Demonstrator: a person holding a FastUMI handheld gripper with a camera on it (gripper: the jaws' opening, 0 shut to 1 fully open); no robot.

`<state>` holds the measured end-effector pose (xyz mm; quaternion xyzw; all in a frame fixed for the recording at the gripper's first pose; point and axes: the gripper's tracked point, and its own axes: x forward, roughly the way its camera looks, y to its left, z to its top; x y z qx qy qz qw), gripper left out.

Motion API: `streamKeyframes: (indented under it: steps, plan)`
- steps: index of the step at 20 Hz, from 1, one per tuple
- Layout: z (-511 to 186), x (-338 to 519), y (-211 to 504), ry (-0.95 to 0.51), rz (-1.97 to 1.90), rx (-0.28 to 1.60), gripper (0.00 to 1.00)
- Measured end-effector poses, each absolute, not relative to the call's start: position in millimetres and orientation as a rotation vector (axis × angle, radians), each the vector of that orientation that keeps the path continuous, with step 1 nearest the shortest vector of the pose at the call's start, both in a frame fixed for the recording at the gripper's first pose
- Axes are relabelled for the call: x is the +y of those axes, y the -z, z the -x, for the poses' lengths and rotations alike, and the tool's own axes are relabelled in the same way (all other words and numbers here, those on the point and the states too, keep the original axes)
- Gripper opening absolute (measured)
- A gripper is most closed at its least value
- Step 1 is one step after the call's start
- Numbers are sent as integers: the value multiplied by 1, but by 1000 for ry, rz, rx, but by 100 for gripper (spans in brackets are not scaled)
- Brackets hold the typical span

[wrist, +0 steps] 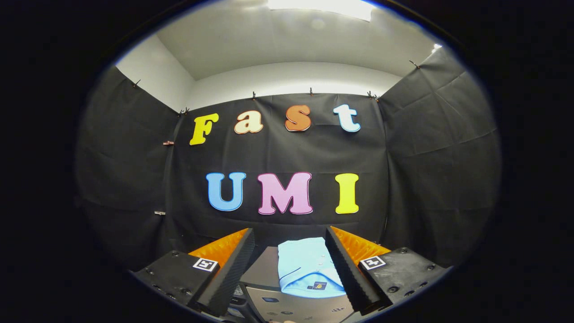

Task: Put the clothes into the washing machine and then close the washing machine lid.

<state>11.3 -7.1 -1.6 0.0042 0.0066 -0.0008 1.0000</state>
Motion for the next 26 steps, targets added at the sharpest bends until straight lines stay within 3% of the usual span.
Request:
streamKeyframes:
  steps: [17,26]
  plan:
    - [-33,-20,8,8,-6,60,99]
    - [-93,-58,5,78,-18,110,99]
